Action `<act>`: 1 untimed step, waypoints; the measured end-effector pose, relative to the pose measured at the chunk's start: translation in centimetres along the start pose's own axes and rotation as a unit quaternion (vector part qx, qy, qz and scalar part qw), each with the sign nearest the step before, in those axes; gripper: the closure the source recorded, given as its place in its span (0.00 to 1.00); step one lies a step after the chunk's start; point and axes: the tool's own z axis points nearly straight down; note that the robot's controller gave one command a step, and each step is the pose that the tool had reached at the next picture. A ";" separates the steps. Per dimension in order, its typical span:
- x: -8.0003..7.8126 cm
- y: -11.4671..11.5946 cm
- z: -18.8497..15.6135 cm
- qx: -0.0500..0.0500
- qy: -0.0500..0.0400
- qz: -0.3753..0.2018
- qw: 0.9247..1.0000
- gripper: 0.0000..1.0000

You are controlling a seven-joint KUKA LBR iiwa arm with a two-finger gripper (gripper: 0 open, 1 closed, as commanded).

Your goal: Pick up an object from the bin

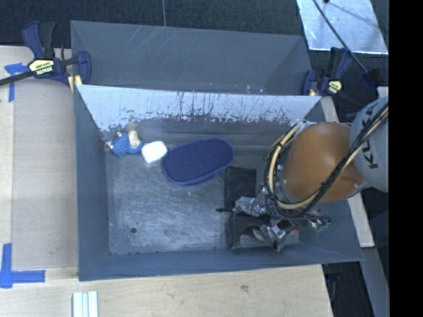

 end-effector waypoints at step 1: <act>-0.3 0.1 -3.0 0.001 -0.004 -0.071 0.997 1.00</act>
Offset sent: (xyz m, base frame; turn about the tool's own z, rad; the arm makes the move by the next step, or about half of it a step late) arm 0.0027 0.0024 0.0309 -0.1430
